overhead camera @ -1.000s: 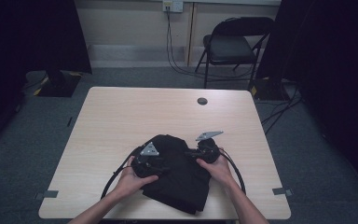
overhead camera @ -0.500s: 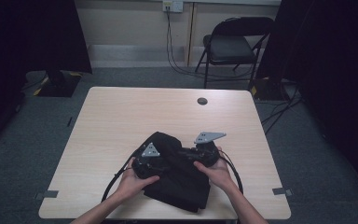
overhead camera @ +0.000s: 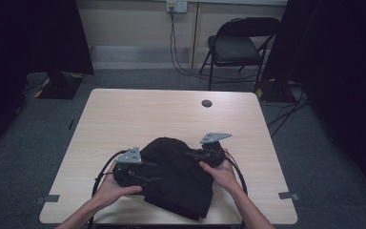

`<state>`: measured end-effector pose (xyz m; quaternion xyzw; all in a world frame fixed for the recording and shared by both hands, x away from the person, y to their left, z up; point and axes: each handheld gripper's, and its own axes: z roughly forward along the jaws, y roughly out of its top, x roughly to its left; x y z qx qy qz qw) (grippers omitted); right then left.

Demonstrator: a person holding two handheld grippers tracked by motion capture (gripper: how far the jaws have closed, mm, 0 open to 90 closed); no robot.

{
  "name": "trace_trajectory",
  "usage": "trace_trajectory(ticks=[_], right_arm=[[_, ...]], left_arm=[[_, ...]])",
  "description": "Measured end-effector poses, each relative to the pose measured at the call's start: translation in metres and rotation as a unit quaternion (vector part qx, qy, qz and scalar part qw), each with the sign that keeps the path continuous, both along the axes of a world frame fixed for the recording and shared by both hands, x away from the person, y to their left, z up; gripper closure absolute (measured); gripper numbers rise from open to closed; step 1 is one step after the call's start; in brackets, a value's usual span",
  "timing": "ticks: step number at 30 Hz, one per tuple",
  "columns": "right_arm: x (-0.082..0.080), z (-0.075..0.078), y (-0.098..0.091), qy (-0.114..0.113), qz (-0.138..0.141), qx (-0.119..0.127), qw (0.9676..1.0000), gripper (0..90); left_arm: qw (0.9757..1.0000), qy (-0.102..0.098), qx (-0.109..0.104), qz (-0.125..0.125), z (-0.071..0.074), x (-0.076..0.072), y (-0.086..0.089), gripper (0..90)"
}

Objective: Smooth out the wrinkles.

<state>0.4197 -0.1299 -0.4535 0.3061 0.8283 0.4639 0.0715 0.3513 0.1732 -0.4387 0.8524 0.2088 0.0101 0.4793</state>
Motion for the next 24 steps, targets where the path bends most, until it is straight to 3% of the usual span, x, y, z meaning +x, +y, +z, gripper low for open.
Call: trace_trajectory(ticks=[1, 2, 3, 5, 7, 8, 10, 11, 12, 17, 19, 22, 24], right_arm=[[0.001, 0.000, 0.000, -0.001, -0.001, -0.001, 1.0000, 78.4], [0.002, 0.000, 0.000, -0.001, -0.001, -0.002, 1.0000, 78.4], [0.003, 0.001, 0.000, -0.004, -0.002, -0.006, 1.0000, 78.4], [0.007, 0.004, -0.001, -0.011, -0.006, -0.009, 0.9999, 78.5], [0.013, 0.007, -0.003, -0.019, -0.016, -0.004, 0.9997, 78.5], [0.016, 0.008, -0.004, -0.019, -0.019, -0.002, 0.9996, 78.5], [0.018, 0.009, -0.004, -0.023, -0.019, -0.006, 0.9995, 78.5], [0.020, 0.010, -0.003, -0.031, -0.023, -0.011, 0.9992, 78.6], [0.025, 0.013, -0.002, -0.040, -0.025, -0.021, 0.9987, 78.6], [0.033, 0.024, 0.002, -0.056, -0.026, -0.025, 0.9978, 78.7], [0.027, 0.035, 0.003, -0.070, -0.015, -0.008, 0.9974, 78.7], [0.015, 0.042, 0.007, -0.081, 0.000, -0.006, 0.9967, 78.7], [-0.011, 0.044, 0.016, -0.091, 0.033, -0.017, 0.9952, 78.7]], left_arm=[[0.9994, 0.024, 0.010, -0.021, -0.006, -0.003, 0.003, 37.2], [0.9994, 0.024, 0.010, -0.021, -0.006, -0.003, 0.003, 36.5], [0.9991, 0.024, 0.030, -0.019, -0.013, -0.005, 0.003, 36.2], [0.9984, 0.027, 0.046, -0.018, -0.020, -0.003, -0.002, 35.3], [0.9981, 0.026, 0.054, -0.014, -0.023, -0.002, -0.005, 38.0], [0.9973, 0.004, 0.073, 0.003, -0.027, 0.000, -0.012, 40.1], [0.9972, -0.001, 0.075, 0.008, -0.027, 0.003, -0.015, 45.3], [0.9970, -0.012, 0.076, 0.010, -0.027, 0.005, -0.018, 45.3], [0.9964, -0.023, 0.080, 0.016, -0.030, 0.009, -0.021, 51.1], [0.9964, -0.026, 0.073, 0.035, -0.034, 0.014, -0.027, 53.6], [0.9951, -0.037, 0.080, 0.045, -0.036, 0.013, -0.031, 53.9], [0.9943, -0.042, 0.082, 0.052, -0.036, 0.011, -0.033, 54.0], [0.9935, -0.049, 0.082, 0.061, -0.038, 0.007, -0.035, 54.0]])
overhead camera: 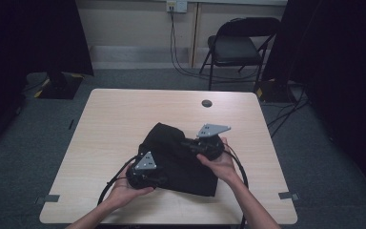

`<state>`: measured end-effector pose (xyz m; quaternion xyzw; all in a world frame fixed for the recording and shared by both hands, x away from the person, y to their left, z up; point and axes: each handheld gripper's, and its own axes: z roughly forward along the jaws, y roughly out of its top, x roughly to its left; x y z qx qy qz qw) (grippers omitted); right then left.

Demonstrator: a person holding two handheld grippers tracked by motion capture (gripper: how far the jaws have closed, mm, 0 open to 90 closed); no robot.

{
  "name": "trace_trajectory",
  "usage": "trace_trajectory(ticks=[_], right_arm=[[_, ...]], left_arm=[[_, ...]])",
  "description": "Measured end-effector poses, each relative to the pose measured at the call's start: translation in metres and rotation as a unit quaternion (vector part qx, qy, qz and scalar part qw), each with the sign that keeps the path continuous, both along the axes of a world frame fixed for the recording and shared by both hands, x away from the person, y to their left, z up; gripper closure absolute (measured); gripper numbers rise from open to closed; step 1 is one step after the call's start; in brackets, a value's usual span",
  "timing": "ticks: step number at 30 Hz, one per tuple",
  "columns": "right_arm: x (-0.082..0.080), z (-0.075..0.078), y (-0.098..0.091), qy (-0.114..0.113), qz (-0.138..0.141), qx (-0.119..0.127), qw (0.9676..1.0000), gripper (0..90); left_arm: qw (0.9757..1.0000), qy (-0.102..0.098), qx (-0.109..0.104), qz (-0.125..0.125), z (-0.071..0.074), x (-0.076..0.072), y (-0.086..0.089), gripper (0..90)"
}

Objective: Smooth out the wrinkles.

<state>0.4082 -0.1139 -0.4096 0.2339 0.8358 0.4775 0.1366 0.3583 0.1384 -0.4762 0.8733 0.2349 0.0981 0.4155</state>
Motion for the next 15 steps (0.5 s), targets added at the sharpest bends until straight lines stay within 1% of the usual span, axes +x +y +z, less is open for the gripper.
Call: trace_trajectory(ticks=[3, 4, 5, 6, 8, 9, 10, 11, 12, 14, 15], right_arm=[[-0.025, -0.007, 0.008, 0.003, 0.025, -0.010, 0.9996, 78.7], [-0.025, -0.007, 0.008, 0.003, 0.025, -0.010, 0.9996, 78.7], [-0.031, -0.011, 0.009, 0.007, 0.031, -0.011, 0.9994, 78.6], [-0.041, -0.017, 0.011, 0.023, 0.040, -0.014, 0.9988, 78.5], [-0.050, -0.024, 0.011, 0.035, 0.042, -0.019, 0.9983, 78.0], [-0.050, -0.024, 0.011, 0.035, 0.042, -0.019, 0.9983, 78.0], [-0.055, -0.030, 0.009, 0.058, 0.042, -0.015, 0.9973, 76.8], [-0.055, -0.030, 0.009, 0.058, 0.042, -0.015, 0.9973, 76.8], [-0.059, -0.035, 0.006, 0.083, 0.050, -0.005, 0.9953, 74.8], [-0.064, -0.039, 0.005, 0.091, 0.044, -0.002, 0.9949, 73.6], [-0.066, -0.042, 0.004, 0.095, 0.046, -0.003, 0.9944, 73.5]], left_arm=[[1.0000, -0.005, -0.001, 0.002, -0.001, -0.002, -0.002, 54.2], [1.0000, -0.005, -0.001, 0.002, -0.001, -0.002, -0.002, 54.3], [1.0000, -0.006, -0.001, 0.004, -0.001, -0.003, -0.002, 54.3], [0.9999, -0.011, 0.002, 0.006, -0.001, -0.005, -0.005, 54.5], [0.9998, -0.016, 0.006, 0.007, -0.001, -0.006, -0.006, 54.5], [0.9998, -0.016, 0.006, 0.007, -0.001, -0.006, -0.006, 54.6], [0.9998, -0.018, 0.009, 0.009, -0.001, -0.007, -0.007, 54.6], [0.9997, -0.021, 0.010, 0.010, -0.002, -0.008, -0.008, 54.6], [0.9997, -0.021, 0.010, 0.012, -0.002, -0.008, -0.008, 54.6], [0.9997, -0.020, 0.012, 0.012, -0.001, -0.008, -0.008, 54.3], [0.9998, -0.014, 0.009, 0.013, 0.000, -0.008, -0.007, 54.1]])
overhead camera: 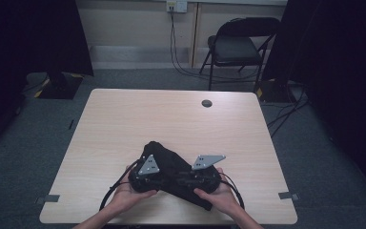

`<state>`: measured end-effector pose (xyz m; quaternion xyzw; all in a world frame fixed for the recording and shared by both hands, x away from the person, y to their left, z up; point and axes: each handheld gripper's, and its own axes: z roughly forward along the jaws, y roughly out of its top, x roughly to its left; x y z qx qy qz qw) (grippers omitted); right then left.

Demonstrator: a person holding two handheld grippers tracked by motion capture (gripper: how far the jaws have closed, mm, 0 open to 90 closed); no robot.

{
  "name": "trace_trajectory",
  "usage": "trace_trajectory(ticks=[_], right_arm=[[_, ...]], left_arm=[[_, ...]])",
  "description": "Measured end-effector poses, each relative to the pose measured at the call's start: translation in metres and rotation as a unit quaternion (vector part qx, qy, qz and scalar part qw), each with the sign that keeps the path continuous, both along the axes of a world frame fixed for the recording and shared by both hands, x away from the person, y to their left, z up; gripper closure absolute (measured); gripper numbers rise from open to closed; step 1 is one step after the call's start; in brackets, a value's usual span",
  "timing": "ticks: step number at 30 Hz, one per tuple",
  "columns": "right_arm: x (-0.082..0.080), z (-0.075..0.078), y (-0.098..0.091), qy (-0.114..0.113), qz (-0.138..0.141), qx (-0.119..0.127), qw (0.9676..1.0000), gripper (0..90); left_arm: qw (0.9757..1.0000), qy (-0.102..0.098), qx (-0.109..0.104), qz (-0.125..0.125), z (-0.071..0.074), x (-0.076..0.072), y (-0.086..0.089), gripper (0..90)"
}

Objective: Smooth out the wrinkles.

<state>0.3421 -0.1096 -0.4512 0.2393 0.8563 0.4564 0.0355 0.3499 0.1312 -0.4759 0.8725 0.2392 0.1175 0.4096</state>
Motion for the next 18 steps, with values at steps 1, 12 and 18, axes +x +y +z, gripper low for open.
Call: trace_trajectory(ticks=[1, 12, 18], right_arm=[[-0.002, -0.003, 0.000, -0.002, -0.003, -0.002, 1.0000, 73.4], [-0.002, -0.021, 0.007, 0.001, -0.007, -0.029, 0.9996, 74.0], [-0.009, -0.014, 0.008, -0.005, -0.013, -0.023, 0.9996, 63.0]], left_arm=[[0.9999, 0.005, 0.010, -0.004, 0.006, 0.000, 0.003, 53.9], [0.9903, -0.042, -0.131, 0.019, 0.071, -0.001, 0.050, 56.8], [0.9975, 0.003, -0.070, -0.002, 0.050, 0.025, 0.011, 47.6]])
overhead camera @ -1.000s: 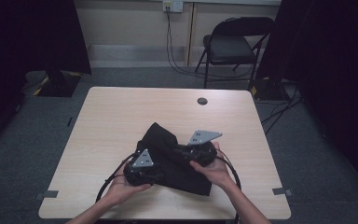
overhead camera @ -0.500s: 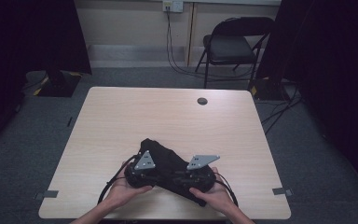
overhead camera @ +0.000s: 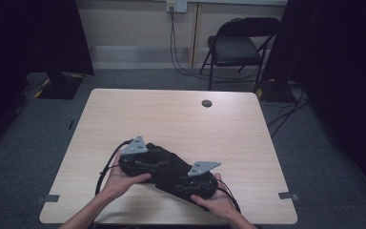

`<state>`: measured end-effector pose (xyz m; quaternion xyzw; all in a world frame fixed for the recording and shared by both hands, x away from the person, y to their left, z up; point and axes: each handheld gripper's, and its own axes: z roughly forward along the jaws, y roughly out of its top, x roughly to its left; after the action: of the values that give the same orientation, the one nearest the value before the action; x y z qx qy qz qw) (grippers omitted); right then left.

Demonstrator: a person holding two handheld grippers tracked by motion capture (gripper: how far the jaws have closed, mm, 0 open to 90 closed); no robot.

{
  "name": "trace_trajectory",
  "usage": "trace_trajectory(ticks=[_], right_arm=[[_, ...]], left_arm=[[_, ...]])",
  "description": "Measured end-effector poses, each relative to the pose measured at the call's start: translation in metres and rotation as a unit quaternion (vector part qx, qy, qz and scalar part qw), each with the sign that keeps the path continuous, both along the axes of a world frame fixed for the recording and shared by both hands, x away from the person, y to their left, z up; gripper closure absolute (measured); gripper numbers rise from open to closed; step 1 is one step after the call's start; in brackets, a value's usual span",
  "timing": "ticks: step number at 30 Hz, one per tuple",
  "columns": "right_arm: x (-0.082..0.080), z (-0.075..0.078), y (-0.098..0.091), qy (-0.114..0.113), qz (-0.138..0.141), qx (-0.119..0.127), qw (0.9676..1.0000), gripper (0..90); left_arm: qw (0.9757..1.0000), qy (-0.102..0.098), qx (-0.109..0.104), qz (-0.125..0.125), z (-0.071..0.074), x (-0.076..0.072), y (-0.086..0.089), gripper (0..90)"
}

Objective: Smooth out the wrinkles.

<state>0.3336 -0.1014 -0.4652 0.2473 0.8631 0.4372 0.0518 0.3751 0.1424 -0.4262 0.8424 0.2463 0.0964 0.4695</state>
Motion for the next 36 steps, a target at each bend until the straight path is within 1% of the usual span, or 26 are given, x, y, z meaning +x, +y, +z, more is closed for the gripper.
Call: trace_trajectory(ticks=[1, 3, 4, 5, 6, 7, 8, 9, 10, 11, 13, 14, 15, 16, 18, 20, 21, 22, 23, 24, 25, 28, 31, 33, 35, 36], right_arm=[[-0.002, 0.004, 0.000, -0.002, -0.003, 0.001, 1.0000, 62.5], [-0.007, 0.012, -0.004, -0.003, -0.003, 0.016, 0.9999, 63.4], [-0.009, 0.018, -0.009, -0.001, -0.002, 0.023, 0.9997, 64.4], [-0.012, 0.024, -0.014, -0.002, -0.006, 0.031, 0.9995, 63.9], [-0.013, 0.029, -0.018, -0.003, -0.011, 0.038, 0.9992, 63.8], [-0.013, 0.036, -0.025, -0.005, -0.024, 0.045, 0.9987, 64.1], [-0.011, 0.040, -0.030, -0.013, -0.040, 0.050, 0.9979, 64.0], [-0.007, 0.045, -0.035, -0.023, -0.057, 0.051, 0.9968, 64.1], [-0.004, 0.046, -0.037, -0.027, -0.069, 0.047, 0.9962, 64.1], [0.001, 0.046, -0.038, -0.025, -0.078, 0.042, 0.9958, 64.9], [0.007, 0.037, -0.037, -0.003, -0.084, 0.025, 0.9961, 63.3], [0.005, 0.032, -0.035, 0.007, -0.084, 0.012, 0.9964, 60.9], [-0.002, 0.025, -0.034, 0.005, -0.082, -0.005, 0.9966, 54.2], [-0.007, 0.022, -0.035, 0.004, -0.086, -0.009, 0.9962, 50.2], [-0.013, 0.020, -0.039, 0.008, -0.100, -0.002, 0.9950, 42.9], [-0.021, 0.018, -0.045, 0.011, -0.111, 0.005, 0.9937, 38.9], [-0.026, 0.017, -0.048, 0.010, -0.114, 0.006, 0.9934, 37.5], [-0.029, 0.015, -0.049, 0.010, -0.118, 0.002, 0.9929, 35.5], [-0.031, 0.011, -0.051, 0.012, -0.126, -0.003, 0.9920, 33.6], [-0.031, 0.008, -0.051, 0.014, -0.129, -0.006, 0.9916, 33.1], [-0.030, 0.002, -0.050, 0.018, -0.131, -0.023, 0.9909, 31.8], [-0.026, -0.003, -0.046, 0.012, -0.136, -0.044, 0.9896, 31.7], [-0.019, -0.009, -0.041, 0.007, -0.136, -0.056, 0.9891, 29.6], [-0.016, -0.011, -0.041, 0.007, -0.132, -0.056, 0.9896, 28.6], [-0.010, -0.012, -0.041, 0.009, -0.134, -0.055, 0.9895, 28.0], [-0.004, -0.013, -0.041, 0.005, -0.134, -0.056, 0.9893, 28.0]], left_arm=[[0.9999, -0.001, 0.015, 0.006, -0.006, 0.002, -0.003, 47.1], [0.9992, 0.030, 0.026, 0.003, -0.018, 0.003, -0.003, 47.1], [0.9984, 0.044, 0.036, 0.000, -0.021, 0.002, 0.000, 47.0], [0.9980, 0.044, 0.046, -0.003, -0.022, -0.001, 0.002, 47.0], [0.9980, 0.037, 0.050, -0.009, -0.024, -0.005, 0.004, 47.0], [0.9976, 0.040, 0.054, -0.017, -0.024, -0.008, 0.007, 46.3], [0.9976, 0.041, 0.051, -0.022, -0.023, -0.010, 0.009, 44.6], [0.9976, 0.042, 0.049, -0.024, -0.023, -0.011, 0.009, 43.3], [0.9972, 0.043, 0.055, -0.026, -0.023, -0.012, 0.010, 42.7], [0.9975, 0.039, 0.054, -0.024, -0.023, -0.013, 0.010, 42.7], [0.9980, 0.040, 0.044, -0.022, -0.021, -0.013, 0.011, 41.6], [0.9989, 0.033, 0.025, -0.020, -0.018, -0.012, 0.013, 40.5], [0.9993, 0.029, 0.013, -0.017, -0.016, -0.011, 0.016, 41.8], [0.9996, 0.026, 0.009, -0.012, -0.015, -0.009, 0.017, 42.9], [0.9997, 0.021, 0.007, -0.003, -0.014, -0.004, 0.021, 41.6], [0.9994, 0.033, 0.013, 0.005, -0.019, 0.003, 0.024, 41.2], [0.9990, 0.041, 0.019, 0.002, -0.023, 0.005, 0.024, 38.9], [0.9983, 0.047, 0.034, 0.001, -0.030, 0.006, 0.023, 37.7], [0.9981, 0.048, 0.039, -0.005, -0.035, 0.006, 0.022, 36.5], [0.9972, 0.067, 0.031, -0.011, -0.040, 0.006, 0.022, 36.3], [0.9970, 0.071, 0.028, -0.011, -0.040, 0.006, 0.023, 36.0], [0.9970, 0.068, 0.033, -0.019, -0.041, 0.004, 0.025, 34.5], [0.9970, 0.064, 0.039, -0.021, -0.045, 0.004, 0.024, 33.8], [0.9967, 0.073, 0.032, -0.018, -0.047, 0.007, 0.024, 33.7], [0.9974, 0.063, 0.034, -0.009, -0.048, 0.008, 0.023, 33.7], [0.9976, 0.059, 0.037, -0.002, -0.048, 0.009, 0.022, 33.7]])
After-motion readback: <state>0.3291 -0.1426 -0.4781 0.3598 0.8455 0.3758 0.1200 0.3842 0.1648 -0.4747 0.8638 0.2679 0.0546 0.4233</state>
